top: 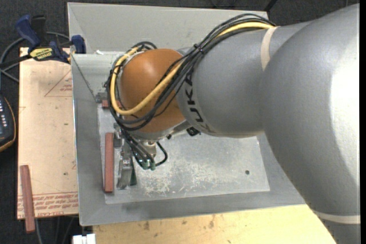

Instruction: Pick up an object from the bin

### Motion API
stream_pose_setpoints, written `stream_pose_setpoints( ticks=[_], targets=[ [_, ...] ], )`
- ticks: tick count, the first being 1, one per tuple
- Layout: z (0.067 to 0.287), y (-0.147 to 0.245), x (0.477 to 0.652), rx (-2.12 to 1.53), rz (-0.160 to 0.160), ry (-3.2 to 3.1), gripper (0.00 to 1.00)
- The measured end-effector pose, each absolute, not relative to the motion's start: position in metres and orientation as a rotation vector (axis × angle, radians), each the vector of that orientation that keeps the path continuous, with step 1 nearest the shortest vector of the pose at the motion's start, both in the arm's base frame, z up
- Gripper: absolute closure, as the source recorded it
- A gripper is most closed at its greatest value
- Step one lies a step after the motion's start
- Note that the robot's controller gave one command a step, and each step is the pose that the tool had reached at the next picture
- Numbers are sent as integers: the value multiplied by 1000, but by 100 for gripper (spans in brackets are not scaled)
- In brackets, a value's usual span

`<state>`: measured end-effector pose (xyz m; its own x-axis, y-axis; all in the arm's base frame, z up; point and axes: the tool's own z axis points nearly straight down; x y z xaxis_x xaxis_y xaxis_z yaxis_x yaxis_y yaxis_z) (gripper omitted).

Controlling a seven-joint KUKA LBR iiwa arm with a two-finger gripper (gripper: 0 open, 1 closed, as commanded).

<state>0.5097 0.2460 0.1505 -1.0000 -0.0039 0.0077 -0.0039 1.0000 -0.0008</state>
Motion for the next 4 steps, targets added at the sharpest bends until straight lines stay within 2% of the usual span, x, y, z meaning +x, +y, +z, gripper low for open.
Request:
stream_pose_setpoints(
  ticks=[1,2,3,4],
  targets=[
    [70,178,517,556,-1,-3093,0],
    [130,129,562,384,1,-3128,0],
    [69,199,598,104,-5,-3142,0],
    [70,233,621,856,-4,-3028,0]
  ],
)
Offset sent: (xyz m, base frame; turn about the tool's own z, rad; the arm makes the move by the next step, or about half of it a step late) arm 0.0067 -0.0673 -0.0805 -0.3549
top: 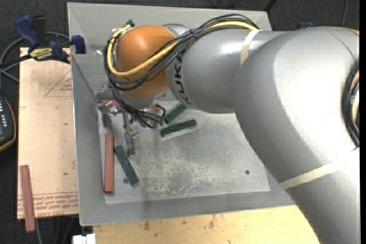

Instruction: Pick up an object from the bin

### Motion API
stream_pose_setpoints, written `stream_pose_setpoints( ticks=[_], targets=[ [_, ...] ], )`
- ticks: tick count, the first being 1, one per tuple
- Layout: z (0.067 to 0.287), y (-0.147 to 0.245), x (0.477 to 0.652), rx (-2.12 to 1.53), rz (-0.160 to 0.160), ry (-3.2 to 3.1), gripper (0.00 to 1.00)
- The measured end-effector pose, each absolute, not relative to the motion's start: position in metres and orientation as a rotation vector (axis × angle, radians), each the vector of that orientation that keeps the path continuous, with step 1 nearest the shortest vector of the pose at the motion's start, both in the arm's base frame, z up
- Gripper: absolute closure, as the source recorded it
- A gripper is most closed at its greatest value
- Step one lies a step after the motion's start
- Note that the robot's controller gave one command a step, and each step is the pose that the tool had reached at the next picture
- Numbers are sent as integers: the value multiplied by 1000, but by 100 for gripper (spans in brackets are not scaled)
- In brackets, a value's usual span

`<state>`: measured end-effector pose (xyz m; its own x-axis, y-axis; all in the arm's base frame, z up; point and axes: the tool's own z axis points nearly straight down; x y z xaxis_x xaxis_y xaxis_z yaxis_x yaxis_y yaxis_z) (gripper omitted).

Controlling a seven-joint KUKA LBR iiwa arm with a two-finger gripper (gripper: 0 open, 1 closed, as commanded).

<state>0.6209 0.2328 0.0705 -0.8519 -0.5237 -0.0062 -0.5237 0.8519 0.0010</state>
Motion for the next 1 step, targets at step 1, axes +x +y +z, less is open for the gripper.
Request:
stream_pose_setpoints(
  ticks=[1],
  targets=[
    [129,244,618,-1591,2,2699,0]
  ],
)
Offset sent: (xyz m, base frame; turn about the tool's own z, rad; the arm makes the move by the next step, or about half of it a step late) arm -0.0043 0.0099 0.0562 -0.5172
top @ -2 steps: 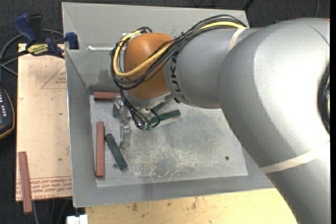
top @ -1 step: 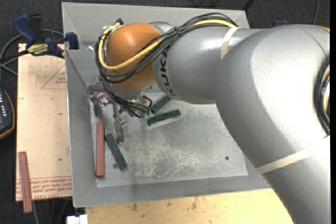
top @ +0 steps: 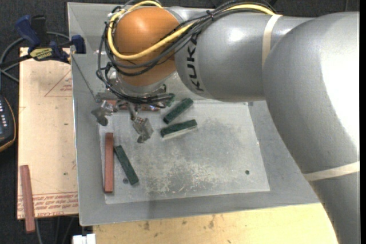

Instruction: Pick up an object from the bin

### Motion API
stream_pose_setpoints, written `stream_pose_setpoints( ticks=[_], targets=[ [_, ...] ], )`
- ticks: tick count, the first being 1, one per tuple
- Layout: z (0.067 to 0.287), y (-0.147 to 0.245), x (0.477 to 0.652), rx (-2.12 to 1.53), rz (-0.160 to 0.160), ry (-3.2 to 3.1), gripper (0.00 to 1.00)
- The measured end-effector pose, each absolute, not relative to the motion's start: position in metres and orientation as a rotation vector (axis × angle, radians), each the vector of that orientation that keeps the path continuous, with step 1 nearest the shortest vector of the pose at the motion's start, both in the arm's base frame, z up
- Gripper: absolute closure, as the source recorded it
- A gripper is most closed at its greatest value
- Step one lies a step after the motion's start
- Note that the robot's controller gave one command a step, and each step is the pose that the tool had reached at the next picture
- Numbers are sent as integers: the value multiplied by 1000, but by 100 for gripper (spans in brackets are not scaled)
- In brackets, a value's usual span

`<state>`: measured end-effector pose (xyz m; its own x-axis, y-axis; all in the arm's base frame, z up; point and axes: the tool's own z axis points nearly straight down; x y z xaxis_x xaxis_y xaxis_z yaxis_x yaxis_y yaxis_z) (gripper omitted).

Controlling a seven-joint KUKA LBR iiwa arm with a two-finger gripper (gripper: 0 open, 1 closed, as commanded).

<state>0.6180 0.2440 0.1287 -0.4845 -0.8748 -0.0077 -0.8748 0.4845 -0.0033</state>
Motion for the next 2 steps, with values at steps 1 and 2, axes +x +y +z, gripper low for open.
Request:
stream_pose_setpoints(
  ticks=[1,2],
  targets=[
    [69,251,617,-2259,0,2184,0],
    [71,253,617,-2255,4,2182,100]
  ],
)
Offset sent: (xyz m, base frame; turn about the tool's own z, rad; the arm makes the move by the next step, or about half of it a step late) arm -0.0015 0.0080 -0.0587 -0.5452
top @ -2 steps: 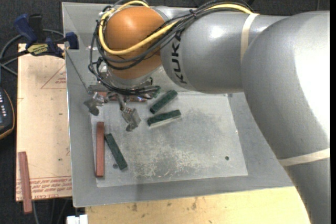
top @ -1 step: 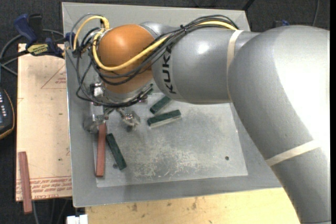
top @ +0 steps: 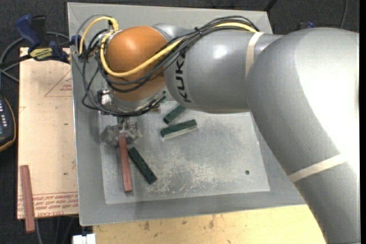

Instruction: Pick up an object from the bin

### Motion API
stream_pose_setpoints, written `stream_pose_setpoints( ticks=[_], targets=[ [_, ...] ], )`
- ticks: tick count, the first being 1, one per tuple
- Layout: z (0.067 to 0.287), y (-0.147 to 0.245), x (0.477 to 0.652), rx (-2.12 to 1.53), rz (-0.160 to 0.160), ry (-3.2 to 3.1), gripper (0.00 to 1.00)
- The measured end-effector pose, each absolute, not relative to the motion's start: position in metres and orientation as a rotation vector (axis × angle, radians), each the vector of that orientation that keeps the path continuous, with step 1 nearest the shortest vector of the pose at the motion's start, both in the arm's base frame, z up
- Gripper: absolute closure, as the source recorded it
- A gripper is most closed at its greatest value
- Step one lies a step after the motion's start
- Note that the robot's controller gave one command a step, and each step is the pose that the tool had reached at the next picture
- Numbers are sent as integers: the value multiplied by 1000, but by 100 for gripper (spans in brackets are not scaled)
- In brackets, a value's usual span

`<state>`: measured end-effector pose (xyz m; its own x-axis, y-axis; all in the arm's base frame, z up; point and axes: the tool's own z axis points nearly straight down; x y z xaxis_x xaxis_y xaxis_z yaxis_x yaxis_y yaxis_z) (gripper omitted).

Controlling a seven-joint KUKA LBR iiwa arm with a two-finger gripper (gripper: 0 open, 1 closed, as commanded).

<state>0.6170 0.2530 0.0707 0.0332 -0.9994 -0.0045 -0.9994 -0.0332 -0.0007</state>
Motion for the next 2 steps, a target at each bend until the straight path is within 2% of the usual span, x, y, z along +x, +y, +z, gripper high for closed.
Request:
stream_pose_setpoints(
  ticks=[2],
  targets=[
    [71,253,617,-2256,5,2181,100]
  ],
)
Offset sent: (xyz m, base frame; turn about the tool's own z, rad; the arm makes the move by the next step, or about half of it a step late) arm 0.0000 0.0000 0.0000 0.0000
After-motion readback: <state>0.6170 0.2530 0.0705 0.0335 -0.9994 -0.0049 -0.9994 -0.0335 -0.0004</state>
